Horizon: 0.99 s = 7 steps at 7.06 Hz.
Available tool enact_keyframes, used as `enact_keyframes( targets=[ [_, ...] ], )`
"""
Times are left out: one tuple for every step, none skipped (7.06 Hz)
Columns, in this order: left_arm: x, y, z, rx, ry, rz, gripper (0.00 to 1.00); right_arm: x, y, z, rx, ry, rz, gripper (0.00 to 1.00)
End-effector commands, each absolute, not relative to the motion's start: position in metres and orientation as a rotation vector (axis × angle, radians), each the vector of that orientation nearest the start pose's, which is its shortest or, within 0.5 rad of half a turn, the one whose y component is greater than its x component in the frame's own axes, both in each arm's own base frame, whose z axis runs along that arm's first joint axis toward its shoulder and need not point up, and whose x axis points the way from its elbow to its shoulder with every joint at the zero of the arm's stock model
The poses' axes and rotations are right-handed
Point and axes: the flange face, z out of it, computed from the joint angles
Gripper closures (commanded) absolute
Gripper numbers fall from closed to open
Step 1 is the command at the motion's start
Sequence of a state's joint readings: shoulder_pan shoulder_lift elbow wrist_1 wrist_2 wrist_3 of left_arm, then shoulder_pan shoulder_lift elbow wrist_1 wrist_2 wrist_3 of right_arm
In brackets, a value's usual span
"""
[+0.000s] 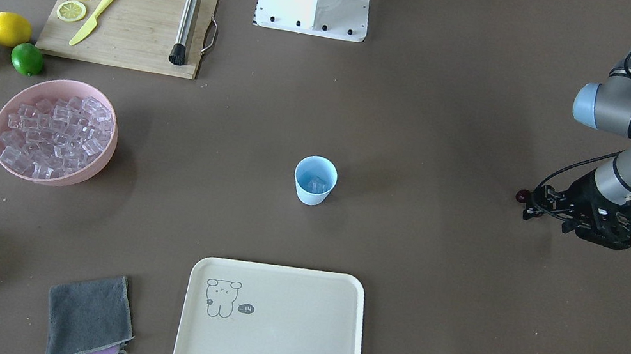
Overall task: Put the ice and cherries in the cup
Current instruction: 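Move the left gripper down toward the dark red cherries, then close the left gripper on the cherry stems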
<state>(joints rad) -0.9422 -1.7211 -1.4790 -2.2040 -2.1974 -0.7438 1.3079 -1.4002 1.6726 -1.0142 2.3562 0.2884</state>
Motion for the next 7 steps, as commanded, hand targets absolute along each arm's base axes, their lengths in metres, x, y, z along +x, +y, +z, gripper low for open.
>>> enact_keyframes(
  targets=[
    [0.282,-0.512,0.557,0.139,0.889,0.116,0.16,-0.087,-0.565,0.451,0.552,-0.923,-0.299,0.00],
    [0.282,-0.511,0.551,0.146,0.896,0.118,0.16,-0.086,-0.565,0.451,0.553,-0.923,-0.299,0.00],
    [0.285,-0.510,0.551,0.144,0.895,0.124,0.16,-0.086,-0.565,0.452,0.552,-0.923,-0.299,0.00],
    [0.286,-0.509,0.550,0.143,0.897,0.128,0.23,-0.086,-0.565,0.452,0.552,-0.923,-0.299,0.00],
    [0.291,-0.505,0.553,0.136,0.895,0.135,0.29,-0.086,-0.565,0.451,0.553,-0.923,-0.299,0.00],
    [0.289,-0.502,0.557,0.131,0.891,0.134,0.42,-0.086,-0.565,0.451,0.553,-0.923,-0.299,0.00],
    [0.287,-0.498,0.556,0.133,0.893,0.137,0.67,-0.086,-0.565,0.451,0.554,-0.922,-0.298,0.00]
  ],
)
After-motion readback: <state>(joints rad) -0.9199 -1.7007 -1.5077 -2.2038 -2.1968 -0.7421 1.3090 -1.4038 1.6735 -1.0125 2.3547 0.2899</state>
